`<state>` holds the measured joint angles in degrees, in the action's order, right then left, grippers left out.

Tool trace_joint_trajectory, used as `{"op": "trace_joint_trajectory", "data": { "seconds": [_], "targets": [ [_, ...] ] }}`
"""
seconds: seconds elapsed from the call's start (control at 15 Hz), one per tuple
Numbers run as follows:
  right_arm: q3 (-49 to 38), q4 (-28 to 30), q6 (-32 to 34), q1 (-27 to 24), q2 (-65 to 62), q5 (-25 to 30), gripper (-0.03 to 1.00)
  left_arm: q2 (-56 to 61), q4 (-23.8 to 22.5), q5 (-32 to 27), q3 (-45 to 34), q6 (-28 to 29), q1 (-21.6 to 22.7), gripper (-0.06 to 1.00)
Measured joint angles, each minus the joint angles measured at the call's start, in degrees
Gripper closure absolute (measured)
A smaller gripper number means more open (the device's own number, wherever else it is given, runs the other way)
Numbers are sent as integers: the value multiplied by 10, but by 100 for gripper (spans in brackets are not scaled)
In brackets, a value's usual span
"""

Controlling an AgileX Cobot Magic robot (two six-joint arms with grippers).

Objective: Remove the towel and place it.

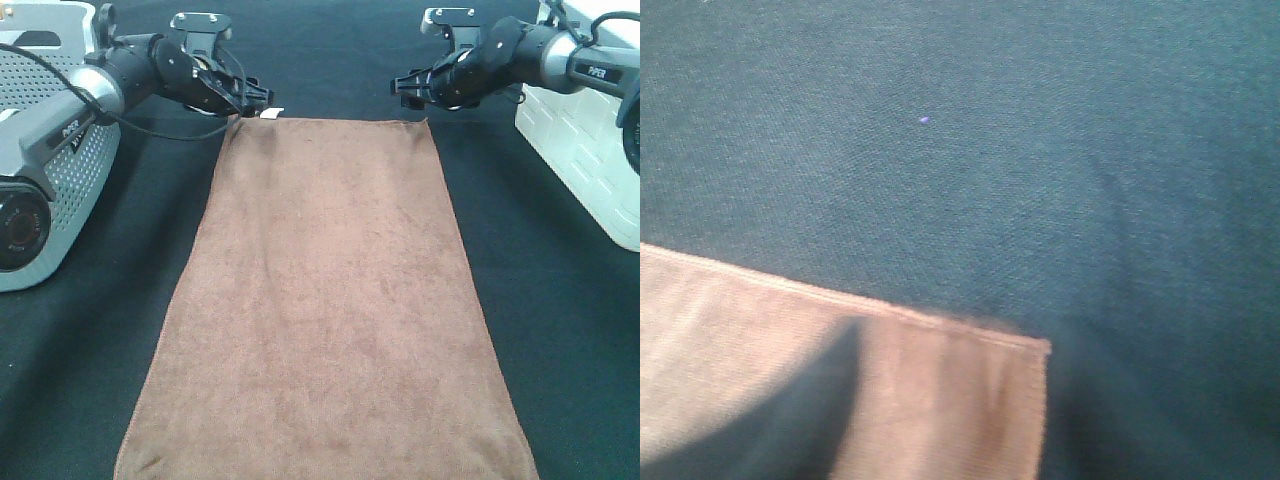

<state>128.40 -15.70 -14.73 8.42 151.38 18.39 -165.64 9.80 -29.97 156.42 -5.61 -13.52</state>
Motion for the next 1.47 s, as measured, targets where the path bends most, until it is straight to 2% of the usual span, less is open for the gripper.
{"op": "trace_joint_trajectory", "data": {
  "seconds": [0.07, 0.27, 0.33, 0.6, 0.67, 0.8, 0.87, 1.07, 1.2, 1.33, 1.47],
  "targets": [
    [1, 0, 0, -4, 0, -1, 28, 0, -6, 0, 0, 23, 5, 21],
    [1, 0, 0, -6, 0, 0, 27, 0, -15, -6, 0, 30, 7, 19],
    [5, 0, 0, -6, 0, 14, 26, 2, -18, -28, 0, 30, 7, 19],
    [11, 0, 10, -5, -51, 150, 23, 65, -42, -180, 0, 30, 7, 18],
    [11, 1, 21, -5, -105, 215, 22, 114, -44, -252, 0, 29, 7, 18],
    [17, 17, 37, -5, -179, 318, 21, 181, -49, -339, 1, 28, 7, 18],
    [17, 28, 54, -5, -211, 367, 21, 211, -70, -376, 1, 33, 7, 18],
    [17, 76, 85, -5, -293, 492, 21, 279, -125, -393, 1, 71, 32, 18],
    [17, 105, 106, -5, -328, 508, 21, 328, -127, -394, -9, 74, 66, 18],
    [3, 121, 122, -5, -374, 509, 21, 405, -119, -394, -96, 74, 102, 18],
    [-58, 124, 126, -5, -456, 509, 21, 508, -117, -394, -244, 69, 125, 18]
  ]
}}
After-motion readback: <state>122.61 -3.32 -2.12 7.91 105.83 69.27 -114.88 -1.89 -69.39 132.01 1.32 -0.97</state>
